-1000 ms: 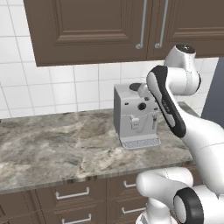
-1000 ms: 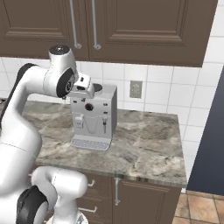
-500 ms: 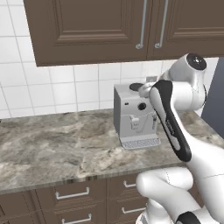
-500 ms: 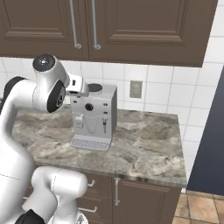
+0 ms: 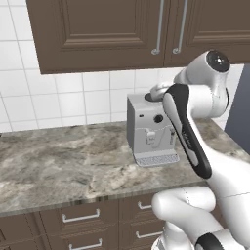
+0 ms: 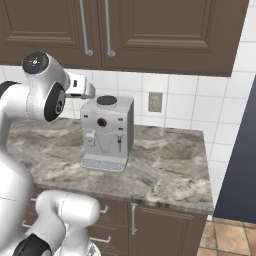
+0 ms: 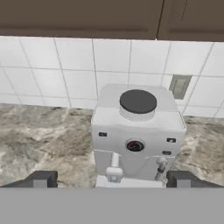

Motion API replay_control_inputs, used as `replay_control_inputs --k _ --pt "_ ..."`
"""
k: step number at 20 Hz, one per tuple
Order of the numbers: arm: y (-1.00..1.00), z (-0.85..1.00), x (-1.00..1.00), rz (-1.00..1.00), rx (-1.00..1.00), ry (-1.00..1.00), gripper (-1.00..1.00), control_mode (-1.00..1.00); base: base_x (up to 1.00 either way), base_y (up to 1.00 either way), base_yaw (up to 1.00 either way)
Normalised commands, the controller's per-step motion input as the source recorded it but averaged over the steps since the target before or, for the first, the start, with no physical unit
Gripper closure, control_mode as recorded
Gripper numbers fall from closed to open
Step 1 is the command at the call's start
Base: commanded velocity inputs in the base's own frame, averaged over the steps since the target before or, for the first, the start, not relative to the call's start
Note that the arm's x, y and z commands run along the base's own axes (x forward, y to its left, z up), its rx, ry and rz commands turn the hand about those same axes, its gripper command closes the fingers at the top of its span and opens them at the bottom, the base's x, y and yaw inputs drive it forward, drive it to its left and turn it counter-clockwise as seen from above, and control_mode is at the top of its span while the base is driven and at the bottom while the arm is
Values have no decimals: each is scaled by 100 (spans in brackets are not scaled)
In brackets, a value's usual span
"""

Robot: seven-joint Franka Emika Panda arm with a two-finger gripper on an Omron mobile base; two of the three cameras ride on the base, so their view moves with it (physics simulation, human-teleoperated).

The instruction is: Open the cabinet, pick the kettle from the cabinet, and place it in the sink.

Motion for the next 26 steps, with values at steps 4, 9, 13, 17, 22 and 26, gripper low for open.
replay_control_inputs --k 4,9,13,17,22,26 --pt "7 51 8 0 -7 -12 -100 -100 0 0 0" --pt "7 46 13 -1 -8 -13 -100 -100 0 0 0" --pt "1 40 18 -4 -2 -11 -100 -100 0 0 0" --pt "0 36 21 -2 0 -11 -100 -100 0 0 0" --pt "0 31 22 0 0 -12 -100 -100 0 0 0" --pt "0 32 27 0 6 -7 -100 -100 0 0 0"
